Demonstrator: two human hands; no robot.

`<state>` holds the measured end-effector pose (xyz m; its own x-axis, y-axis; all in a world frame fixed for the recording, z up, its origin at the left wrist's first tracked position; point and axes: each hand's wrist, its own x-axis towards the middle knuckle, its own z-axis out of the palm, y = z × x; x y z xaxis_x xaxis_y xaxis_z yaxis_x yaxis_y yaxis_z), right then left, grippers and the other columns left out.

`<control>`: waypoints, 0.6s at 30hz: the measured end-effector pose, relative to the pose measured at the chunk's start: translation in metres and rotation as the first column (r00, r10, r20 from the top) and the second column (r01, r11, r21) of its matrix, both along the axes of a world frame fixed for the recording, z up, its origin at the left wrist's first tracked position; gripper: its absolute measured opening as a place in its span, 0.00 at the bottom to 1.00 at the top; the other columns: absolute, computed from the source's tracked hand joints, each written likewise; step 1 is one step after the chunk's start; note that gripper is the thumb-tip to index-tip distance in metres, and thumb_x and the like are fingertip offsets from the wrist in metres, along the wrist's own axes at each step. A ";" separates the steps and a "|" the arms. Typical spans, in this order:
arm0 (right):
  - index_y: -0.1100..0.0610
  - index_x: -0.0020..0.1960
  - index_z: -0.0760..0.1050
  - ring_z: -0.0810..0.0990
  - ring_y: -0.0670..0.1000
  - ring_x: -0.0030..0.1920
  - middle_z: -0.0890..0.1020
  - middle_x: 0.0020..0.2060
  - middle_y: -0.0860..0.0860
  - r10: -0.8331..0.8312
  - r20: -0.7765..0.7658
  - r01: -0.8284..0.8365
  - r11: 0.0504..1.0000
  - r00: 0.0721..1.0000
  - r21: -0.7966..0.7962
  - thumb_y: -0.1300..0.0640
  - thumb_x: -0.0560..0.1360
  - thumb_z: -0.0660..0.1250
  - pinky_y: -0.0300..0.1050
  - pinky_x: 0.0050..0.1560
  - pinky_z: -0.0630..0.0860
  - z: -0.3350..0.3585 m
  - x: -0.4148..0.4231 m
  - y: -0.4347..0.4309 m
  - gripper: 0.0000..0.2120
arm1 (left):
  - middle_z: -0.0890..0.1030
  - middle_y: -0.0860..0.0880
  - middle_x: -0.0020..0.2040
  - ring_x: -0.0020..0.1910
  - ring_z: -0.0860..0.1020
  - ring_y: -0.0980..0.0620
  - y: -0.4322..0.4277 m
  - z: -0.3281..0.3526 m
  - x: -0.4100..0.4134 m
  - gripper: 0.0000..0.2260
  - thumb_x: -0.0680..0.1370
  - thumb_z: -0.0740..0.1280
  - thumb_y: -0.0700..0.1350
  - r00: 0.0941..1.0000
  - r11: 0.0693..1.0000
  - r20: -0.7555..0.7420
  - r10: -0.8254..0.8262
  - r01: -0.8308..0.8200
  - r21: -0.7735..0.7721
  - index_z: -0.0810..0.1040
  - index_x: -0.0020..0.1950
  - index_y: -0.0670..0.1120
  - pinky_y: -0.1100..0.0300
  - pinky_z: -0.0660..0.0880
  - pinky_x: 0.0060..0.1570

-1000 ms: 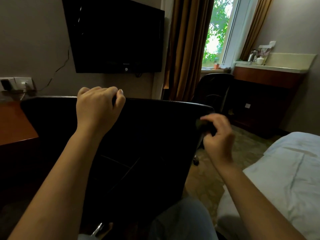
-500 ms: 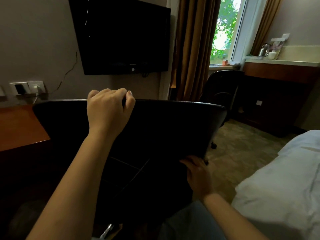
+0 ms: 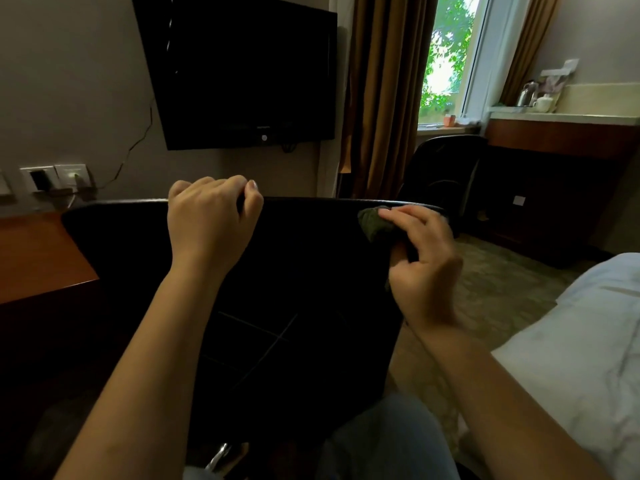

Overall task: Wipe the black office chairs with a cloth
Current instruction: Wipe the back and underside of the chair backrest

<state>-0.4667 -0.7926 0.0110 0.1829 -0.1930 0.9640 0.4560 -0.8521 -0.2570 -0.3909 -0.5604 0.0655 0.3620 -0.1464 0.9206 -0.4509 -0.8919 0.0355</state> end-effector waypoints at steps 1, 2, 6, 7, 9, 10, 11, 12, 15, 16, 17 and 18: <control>0.62 0.55 0.82 0.78 0.54 0.53 0.80 0.50 0.57 -0.008 0.008 0.008 1.000 1.000 -0.019 0.77 0.69 0.65 0.43 0.59 0.74 -0.003 0.002 0.003 0.19 | 0.76 0.44 0.30 0.32 0.75 0.42 0.000 0.000 -0.001 0.16 0.79 0.55 0.47 1.000 1.000 0.000 -0.006 0.006 -0.004 0.74 0.35 0.44 0.54 0.60 0.42; 0.61 0.54 0.82 0.78 0.54 0.53 0.80 0.50 0.57 -0.021 -0.019 0.020 0.998 1.000 -0.057 0.76 0.69 0.63 0.40 0.59 0.72 -0.012 0.008 0.006 0.20 | 0.76 0.44 0.30 0.32 0.75 0.42 0.000 0.000 -0.001 0.16 0.79 0.55 0.47 1.000 1.000 0.000 -0.013 0.013 -0.006 0.73 0.35 0.45 0.53 0.62 0.42; 0.55 0.51 0.84 0.75 0.49 0.53 0.80 0.51 0.52 0.026 -0.377 -0.070 0.992 0.926 -0.104 0.61 0.70 0.57 0.39 0.55 0.71 -0.095 0.033 0.009 0.18 | 0.76 0.45 0.30 0.32 0.75 0.43 -0.001 0.002 0.003 0.17 0.80 0.54 0.48 1.000 1.000 -0.026 -0.013 0.013 -0.004 0.73 0.35 0.45 0.53 0.63 0.43; 0.54 0.51 0.84 0.74 0.47 0.53 0.79 0.52 0.49 0.014 -0.419 -0.070 0.990 0.908 -0.119 0.59 0.70 0.58 0.37 0.54 0.71 -0.115 0.037 0.008 0.18 | 0.76 0.45 0.30 0.32 0.75 0.42 -0.002 0.002 0.003 0.17 0.80 0.54 0.48 0.999 1.000 -0.035 -0.006 0.006 -0.003 0.73 0.35 0.45 0.53 0.63 0.43; 0.55 0.50 0.84 0.75 0.47 0.54 0.76 0.52 0.45 -0.001 -0.438 -0.067 0.988 0.899 -0.138 0.60 0.68 0.59 0.35 0.53 0.69 -0.141 0.040 0.004 0.17 | 0.76 0.45 0.30 0.33 0.75 0.42 -0.004 0.001 0.002 0.16 0.80 0.55 0.48 1.000 1.000 -0.027 0.001 0.000 0.005 0.72 0.34 0.45 0.53 0.62 0.42; 0.54 0.50 0.84 0.75 0.47 0.54 0.75 0.52 0.44 0.016 -0.449 -0.075 0.991 0.893 -0.114 0.60 0.68 0.60 0.34 0.53 0.70 -0.146 0.040 0.004 0.17 | 0.77 0.46 0.31 0.33 0.76 0.42 -0.005 0.001 0.001 0.15 0.80 0.55 0.48 1.000 1.000 -0.020 -0.005 0.005 0.013 0.72 0.35 0.46 0.53 0.62 0.42; 0.54 0.50 0.84 0.75 0.47 0.54 0.75 0.52 0.44 0.031 -0.463 -0.085 0.992 0.886 -0.097 0.59 0.68 0.59 0.34 0.52 0.70 -0.148 0.039 0.002 0.17 | 0.77 0.46 0.32 0.34 0.76 0.42 -0.006 0.000 -0.001 0.15 0.80 0.55 0.48 1.000 1.000 -0.014 -0.015 0.016 0.021 0.71 0.35 0.46 0.53 0.63 0.43; 0.53 0.50 0.84 0.75 0.46 0.53 0.77 0.51 0.44 0.045 -0.477 -0.095 0.992 0.878 -0.081 0.58 0.68 0.59 0.34 0.51 0.71 -0.148 0.039 0.002 0.18 | 0.78 0.46 0.33 0.36 0.76 0.42 -0.006 0.000 -0.002 0.14 0.80 0.55 0.48 1.000 0.999 -0.011 -0.029 0.029 0.026 0.70 0.36 0.47 0.53 0.63 0.43; 0.54 0.53 0.83 0.74 0.41 0.56 0.78 0.53 0.45 0.162 -0.562 -0.101 0.985 0.811 0.138 0.59 0.71 0.63 0.29 0.54 0.68 -0.152 0.030 0.001 0.15 | 0.80 0.45 0.48 0.49 0.76 0.42 -0.003 -0.012 -0.007 0.14 0.80 0.55 0.50 0.997 0.997 -0.040 -0.071 0.072 0.021 0.77 0.48 0.45 0.51 0.63 0.55; 0.55 0.55 0.82 0.75 0.43 0.56 0.78 0.55 0.46 0.188 -0.565 -0.075 0.973 0.804 0.217 0.63 0.72 0.66 0.29 0.55 0.67 -0.159 0.027 0.000 0.14 | 0.78 0.45 0.57 0.58 0.74 0.43 0.001 -0.022 -0.010 0.15 0.80 0.56 0.51 0.995 0.996 -0.056 -0.086 0.088 0.029 0.76 0.58 0.45 0.50 0.62 0.63; 0.55 0.57 0.81 0.76 0.46 0.56 0.78 0.55 0.48 0.202 -0.550 -0.048 0.958 0.811 0.282 0.65 0.72 0.68 0.28 0.54 0.66 -0.167 0.024 -0.001 0.15 | 0.74 0.45 0.66 0.68 0.68 0.44 0.004 -0.035 -0.013 0.18 0.80 0.58 0.51 0.993 0.994 -0.069 -0.097 0.100 0.042 0.72 0.67 0.45 0.48 0.58 0.70; 0.53 0.58 0.79 0.77 0.47 0.56 0.78 0.55 0.48 0.215 -0.524 -0.038 0.944 0.824 0.328 0.65 0.73 0.68 0.26 0.54 0.66 -0.175 0.019 -0.003 0.16 | 0.66 0.46 0.74 0.75 0.60 0.45 0.007 -0.050 -0.018 0.23 0.79 0.59 0.50 0.990 0.992 -0.087 -0.107 0.112 0.052 0.66 0.73 0.44 0.46 0.54 0.74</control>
